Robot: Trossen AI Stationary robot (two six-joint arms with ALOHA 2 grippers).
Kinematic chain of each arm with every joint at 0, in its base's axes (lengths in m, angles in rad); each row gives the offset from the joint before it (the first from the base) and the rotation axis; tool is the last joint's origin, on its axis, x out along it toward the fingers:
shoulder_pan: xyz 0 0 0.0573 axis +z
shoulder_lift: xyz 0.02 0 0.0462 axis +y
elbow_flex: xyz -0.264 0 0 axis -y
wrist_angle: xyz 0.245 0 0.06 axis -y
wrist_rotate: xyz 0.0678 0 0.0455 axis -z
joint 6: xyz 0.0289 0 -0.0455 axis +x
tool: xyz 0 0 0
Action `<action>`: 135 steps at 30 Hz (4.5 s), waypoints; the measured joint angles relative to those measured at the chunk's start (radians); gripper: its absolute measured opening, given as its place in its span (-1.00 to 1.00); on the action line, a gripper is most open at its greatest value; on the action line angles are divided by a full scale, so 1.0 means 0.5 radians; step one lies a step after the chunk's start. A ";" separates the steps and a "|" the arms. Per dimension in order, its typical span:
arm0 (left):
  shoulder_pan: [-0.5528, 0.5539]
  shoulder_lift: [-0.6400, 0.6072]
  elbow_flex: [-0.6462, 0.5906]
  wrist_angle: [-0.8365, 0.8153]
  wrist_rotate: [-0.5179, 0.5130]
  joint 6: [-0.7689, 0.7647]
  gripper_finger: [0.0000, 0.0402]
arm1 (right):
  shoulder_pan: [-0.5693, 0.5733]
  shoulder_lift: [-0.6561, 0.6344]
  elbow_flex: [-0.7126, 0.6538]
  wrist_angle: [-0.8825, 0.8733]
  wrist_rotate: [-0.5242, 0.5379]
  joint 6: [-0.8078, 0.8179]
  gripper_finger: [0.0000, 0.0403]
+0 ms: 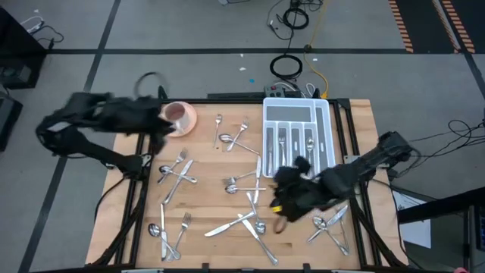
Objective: Sort silverware
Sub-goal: Put the silver knife into the white silverware tray
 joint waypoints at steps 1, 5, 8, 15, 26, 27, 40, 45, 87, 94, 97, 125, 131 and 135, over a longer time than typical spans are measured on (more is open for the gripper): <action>-0.070 -0.081 -0.042 0.023 0.000 -0.116 -0.46 | -0.035 0.043 0.000 0.087 -0.033 -0.075 -0.16; -0.294 -0.284 -0.197 0.023 -0.028 -0.480 -0.46 | -0.145 0.217 -0.001 0.349 -0.290 -0.324 -0.16; -0.432 -0.339 -0.324 0.015 0.028 -0.536 -0.46 | -0.167 0.351 -0.002 0.574 -0.553 -0.699 -0.16; -0.556 -0.329 -0.527 0.012 0.106 -0.363 -0.46 | -0.257 0.587 -0.002 1.064 -1.027 -1.316 -0.16; -0.555 -0.382 -0.530 0.014 0.059 -0.318 -0.46 | -0.327 0.861 0.042 1.257 -1.379 -1.621 -0.16; -0.555 -0.396 -0.530 0.013 0.059 -0.325 -0.46 | -0.324 0.898 0.073 1.259 -1.379 -1.633 -0.16; -0.555 -0.510 -0.530 0.002 0.059 -0.314 -0.46 | -0.334 1.409 0.657 1.015 -1.382 -1.717 -0.16; -0.555 -0.529 -0.530 0.000 0.061 -0.278 -0.46 | -0.316 1.487 0.691 0.865 -1.386 -1.712 -0.16; -0.555 -0.555 -0.530 0.001 0.060 -0.158 -0.46 | -0.356 1.356 1.338 0.255 -0.891 -1.032 -1.00; -0.555 -0.555 -0.530 0.002 0.025 -0.155 -0.46 | -0.509 1.132 1.337 -0.458 -0.468 -0.343 -1.00; -0.555 -0.555 -0.530 0.002 -0.024 -0.154 -0.46 | -0.614 1.083 1.337 -0.755 -0.336 -0.128 -1.00; -0.555 -0.555 -0.530 0.002 -0.061 -0.119 -0.46 | -0.698 0.562 1.333 -0.773 -0.076 -0.247 -1.00; -0.555 -0.555 -0.530 0.002 -0.061 -0.099 -0.46 | -0.519 0.118 1.327 -0.882 0.024 -0.335 -1.00; -0.555 -0.555 -0.530 0.002 -0.079 -0.066 -0.46 | -0.375 -0.222 1.182 -0.886 0.423 -0.244 -1.00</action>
